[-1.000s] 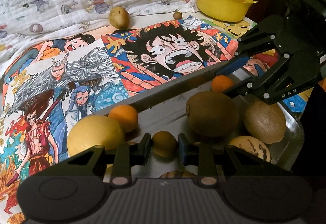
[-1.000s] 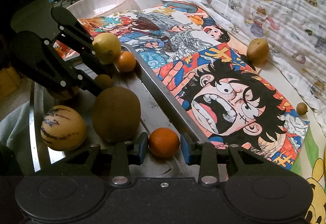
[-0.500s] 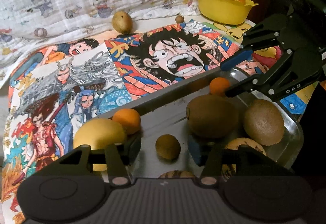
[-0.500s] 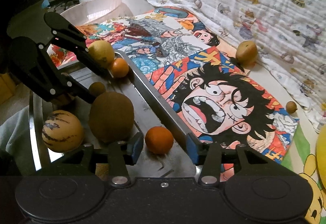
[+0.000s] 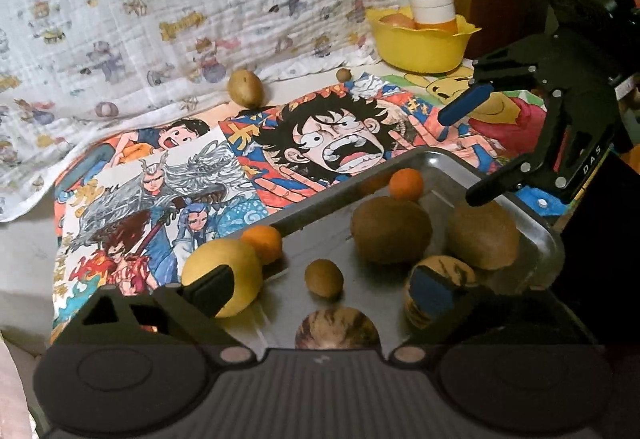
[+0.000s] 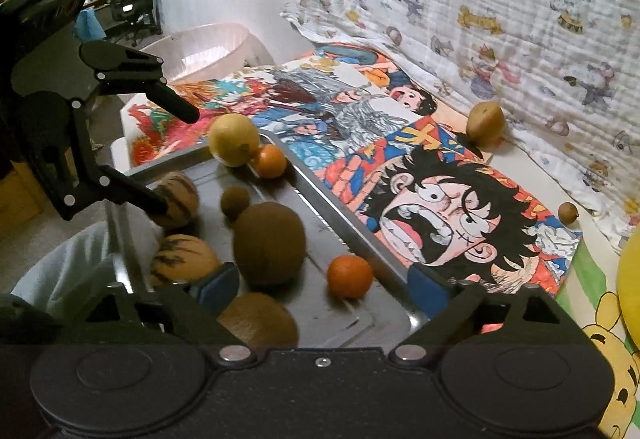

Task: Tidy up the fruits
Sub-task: 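Open the left tool over the tray while the right tool releases the mandarin onto it, then move both open tools from the tray toward the remaining loose fruits, then grasp the large yellow-brown oval fruit with the left tool while the right tool grasps a small brown fruit, then grasp the yellow-brown oval fruit with left tool while right tool grasps small brown fruit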

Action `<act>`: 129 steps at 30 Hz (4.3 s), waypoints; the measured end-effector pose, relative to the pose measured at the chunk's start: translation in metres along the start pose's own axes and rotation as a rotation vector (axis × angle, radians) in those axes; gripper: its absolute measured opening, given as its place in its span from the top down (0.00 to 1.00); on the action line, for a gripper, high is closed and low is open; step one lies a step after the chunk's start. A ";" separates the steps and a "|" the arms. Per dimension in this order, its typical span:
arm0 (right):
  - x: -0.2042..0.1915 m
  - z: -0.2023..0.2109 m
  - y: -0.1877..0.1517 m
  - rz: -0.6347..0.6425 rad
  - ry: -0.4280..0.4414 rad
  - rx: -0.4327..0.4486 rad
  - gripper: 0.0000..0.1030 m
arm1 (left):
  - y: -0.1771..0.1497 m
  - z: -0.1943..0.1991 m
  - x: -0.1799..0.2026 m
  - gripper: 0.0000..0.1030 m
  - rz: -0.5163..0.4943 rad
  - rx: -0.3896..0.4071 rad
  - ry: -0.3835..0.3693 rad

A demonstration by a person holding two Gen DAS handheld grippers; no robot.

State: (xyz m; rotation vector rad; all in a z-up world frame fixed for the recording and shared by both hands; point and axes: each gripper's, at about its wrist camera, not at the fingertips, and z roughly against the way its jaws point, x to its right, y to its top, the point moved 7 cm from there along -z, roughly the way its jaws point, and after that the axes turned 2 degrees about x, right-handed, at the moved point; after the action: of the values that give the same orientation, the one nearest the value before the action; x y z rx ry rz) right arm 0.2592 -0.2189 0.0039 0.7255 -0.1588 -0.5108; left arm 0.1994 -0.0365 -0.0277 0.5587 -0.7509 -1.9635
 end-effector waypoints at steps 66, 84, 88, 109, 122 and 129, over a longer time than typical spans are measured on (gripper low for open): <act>0.141 0.021 0.077 -0.178 -0.359 0.146 0.01 | 0.157 -0.021 -0.081 0.01 0.106 -0.016 0.151; 0.225 -0.092 0.036 -0.561 -0.541 0.192 0.12 | 0.173 -0.209 -0.141 0.01 0.427 0.121 0.085; 0.236 -0.108 0.029 -0.565 -0.582 0.180 0.16 | 0.173 -0.235 -0.137 0.01 0.444 0.134 0.064; 0.258 -0.129 0.017 -0.666 -0.579 0.202 0.40 | 0.172 -0.284 -0.128 0.19 0.463 0.113 0.092; 0.250 -0.138 0.025 -0.617 -0.597 0.190 0.65 | 0.177 -0.294 -0.122 0.31 0.433 0.128 0.125; 0.246 -0.142 0.029 -0.587 -0.591 0.180 0.74 | 0.179 -0.296 -0.119 0.44 0.454 0.135 0.089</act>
State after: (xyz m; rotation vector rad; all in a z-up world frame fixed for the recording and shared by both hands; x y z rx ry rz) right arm 0.5279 -0.2392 -0.0907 0.7778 -0.5570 -1.2823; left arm 0.5544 -0.0819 -0.1033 0.5002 -0.8723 -1.4692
